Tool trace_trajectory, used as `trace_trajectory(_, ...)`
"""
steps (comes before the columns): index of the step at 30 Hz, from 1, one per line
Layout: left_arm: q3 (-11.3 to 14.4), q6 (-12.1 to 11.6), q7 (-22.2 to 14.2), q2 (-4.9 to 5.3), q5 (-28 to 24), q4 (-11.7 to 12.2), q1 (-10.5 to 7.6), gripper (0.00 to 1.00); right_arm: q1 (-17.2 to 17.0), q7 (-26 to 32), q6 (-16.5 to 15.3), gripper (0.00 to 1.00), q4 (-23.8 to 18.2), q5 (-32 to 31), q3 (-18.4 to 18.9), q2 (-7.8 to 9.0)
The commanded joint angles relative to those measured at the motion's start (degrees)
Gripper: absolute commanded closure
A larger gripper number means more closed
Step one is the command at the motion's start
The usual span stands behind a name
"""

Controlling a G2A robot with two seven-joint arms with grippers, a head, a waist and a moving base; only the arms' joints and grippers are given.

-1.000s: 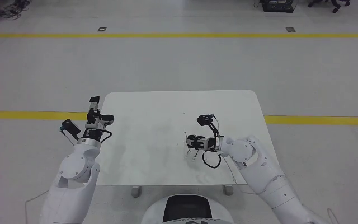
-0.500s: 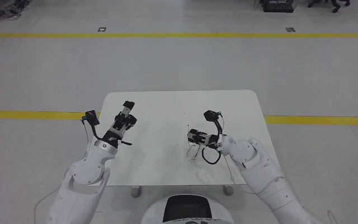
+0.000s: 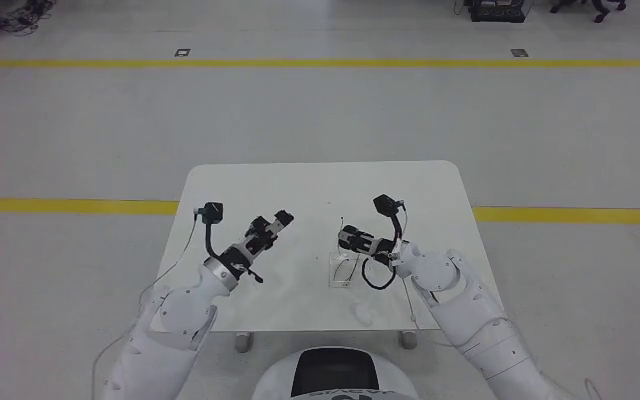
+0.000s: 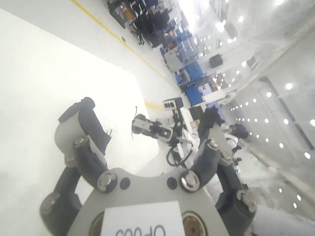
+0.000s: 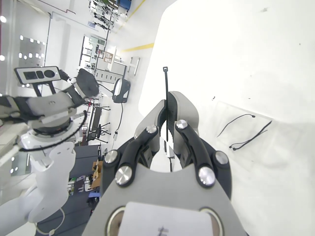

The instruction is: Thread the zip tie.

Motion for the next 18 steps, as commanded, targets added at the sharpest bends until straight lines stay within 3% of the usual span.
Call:
trace_trajectory(1, 0.06, -0.14, -0.10, 0.01, -0.05, 0.00, 0.00, 0.00, 0.01, 0.03, -0.02, 1.00, -0.01, -0.06, -0.01, 0.00)
trace_trajectory(8, 1.15, -0.77, -0.30, -0.06, -0.12, 0.14, -0.30, 0.00, -0.38, -1.24, 0.23, 1.00, 0.16, 1.11, 0.01, -0.10)
trace_trajectory(11, 2.85, -3.34, -3.15, 0.27, 6.48, 0.88, -0.94, 0.00, -0.27, -3.53, 1.40, 1.00, 1.27, 4.56, 0.36, -0.40)
trace_trajectory(16, 6.49, -10.06, -6.76, 0.85, 19.26, 1.86, -1.94, 0.00, 0.34, -4.51, 2.55, 1.00, 3.03, 10.02, 0.78, -0.79)
trace_trajectory(18, 6.58, -10.16, -6.74, 0.88, 20.11, 1.92, -2.08, 0.00, 0.50, -4.32, 2.52, 1.00, 3.22, 10.35, 0.80, -0.80)
